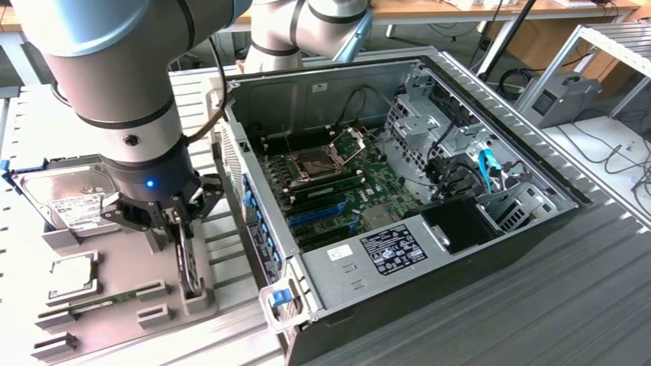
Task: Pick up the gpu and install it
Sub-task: 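Pick up the gpu and move the gpu toward the slot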
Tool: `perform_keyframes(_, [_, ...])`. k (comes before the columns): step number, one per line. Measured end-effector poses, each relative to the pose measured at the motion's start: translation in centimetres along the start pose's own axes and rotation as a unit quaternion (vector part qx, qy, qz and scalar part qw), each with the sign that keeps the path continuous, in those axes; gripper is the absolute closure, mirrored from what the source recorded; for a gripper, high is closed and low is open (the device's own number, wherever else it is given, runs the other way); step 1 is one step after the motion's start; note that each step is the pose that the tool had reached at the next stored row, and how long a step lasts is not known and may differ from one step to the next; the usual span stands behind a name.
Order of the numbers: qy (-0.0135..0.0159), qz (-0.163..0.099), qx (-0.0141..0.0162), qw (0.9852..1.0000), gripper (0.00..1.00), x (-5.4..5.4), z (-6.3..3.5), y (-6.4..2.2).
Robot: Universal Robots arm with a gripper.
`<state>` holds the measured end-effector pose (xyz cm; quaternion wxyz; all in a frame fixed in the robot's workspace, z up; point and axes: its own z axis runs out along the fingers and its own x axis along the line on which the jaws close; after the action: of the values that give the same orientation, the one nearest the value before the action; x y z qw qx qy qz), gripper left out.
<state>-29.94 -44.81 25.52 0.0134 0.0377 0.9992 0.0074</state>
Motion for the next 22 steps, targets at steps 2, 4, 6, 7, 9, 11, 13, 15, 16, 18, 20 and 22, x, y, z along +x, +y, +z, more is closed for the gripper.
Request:
perform_keyframes(2, [0.0000,0.000,0.0000,1.0000,0.74,0.0,-0.09,0.00])
perform_keyframes(4, [0.0000,0.000,0.0000,1.0000,0.74,0.0,-0.16,0.00])
perform_keyframes(6, [0.0001,0.000,0.0001,1.0000,0.74,0.0,-0.28,0.00])
perform_keyframes(7, [0.0000,0.000,0.0000,1.0000,0.74,0.0,-0.33,0.00])
perform_keyframes(9, [0.0000,0.000,0.0000,1.0000,0.74,0.0,-0.43,0.01])
perform_keyframes(11, [0.0000,0.000,0.0000,1.0000,0.74,0.0,-0.52,0.01])
perform_keyframes(13, [0.0000,0.000,0.0000,1.0000,0.74,0.0,-0.63,0.01])
perform_keyframes(15, [0.0001,0.000,0.0001,1.0000,0.74,0.0,-0.73,0.01])
perform_keyframes(16, [0.0000,0.000,0.0000,1.0000,0.74,0.0,-0.77,0.01])
perform_keyframes(18, [0.0001,0.000,0.0001,1.0000,0.74,0.0,-0.88,0.01])
perform_keyframes(20, [0.0000,0.000,0.0000,1.0000,0.74,0.0,-0.97,0.02])
perform_keyframes(22, [0.0000,0.000,0.0000,1.0000,0.74,0.0,-1.13,0.02])
